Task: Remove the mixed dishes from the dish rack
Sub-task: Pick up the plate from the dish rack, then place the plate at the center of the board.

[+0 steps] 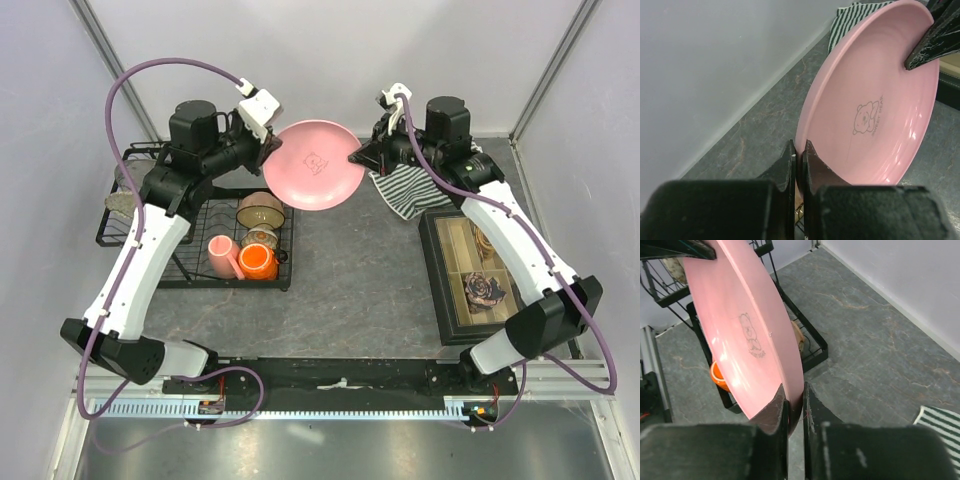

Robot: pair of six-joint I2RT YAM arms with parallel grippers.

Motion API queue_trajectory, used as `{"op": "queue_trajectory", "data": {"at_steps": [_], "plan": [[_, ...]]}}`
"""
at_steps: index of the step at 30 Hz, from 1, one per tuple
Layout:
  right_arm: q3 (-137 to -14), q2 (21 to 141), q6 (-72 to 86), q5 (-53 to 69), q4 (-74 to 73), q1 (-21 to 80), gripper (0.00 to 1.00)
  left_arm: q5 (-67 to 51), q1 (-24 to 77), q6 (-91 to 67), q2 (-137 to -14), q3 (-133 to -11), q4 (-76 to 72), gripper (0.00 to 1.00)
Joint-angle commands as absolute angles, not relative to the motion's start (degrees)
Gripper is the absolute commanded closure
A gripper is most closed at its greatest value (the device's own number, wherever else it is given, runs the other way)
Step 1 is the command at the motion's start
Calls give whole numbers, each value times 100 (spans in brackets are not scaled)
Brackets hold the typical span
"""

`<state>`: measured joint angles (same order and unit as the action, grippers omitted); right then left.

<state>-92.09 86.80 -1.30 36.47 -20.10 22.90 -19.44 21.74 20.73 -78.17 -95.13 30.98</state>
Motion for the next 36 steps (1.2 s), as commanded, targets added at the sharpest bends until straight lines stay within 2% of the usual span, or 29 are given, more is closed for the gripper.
{"op": "queue_trajectory", "data": {"at_steps": [1,2,3,6,8,9,12,26,36], "plan": [[-9501,8710,-202,3903,-1811,2382,100,-2100,2206,1925,-7612,-9466,2663,96],[-9510,8719,-202,3859,-1819,2382,100,-2092,2206,1925,-7594,-9440,2654,88],[-9501,8719,-202,3841,-1811,2373,100,-2074,2206,1899,-7568,-9422,2646,75],[-9466,8719,-246,3674,-1819,2373,100,-1934,2206,1898,-7506,-9369,2549,54],[-9413,8710,-263,3551,-1837,2373,100,-1768,2206,1881,-7471,-9378,2488,48],[-9396,8719,-281,3420,-1837,2382,100,-1706,2197,1863,-7462,-9369,2453,34],[-9395,8797,-316,3130,-1889,2364,100,-1381,2197,1811,-7418,-9378,2312,25],[-9554,9667,-369,2822,-1995,1899,100,333,2039,1854,-7304,-9431,1442,10],[-10142,11002,-176,2330,-2205,1424,100,282,1942,1942,-7032,-8851,1406,8]]}}
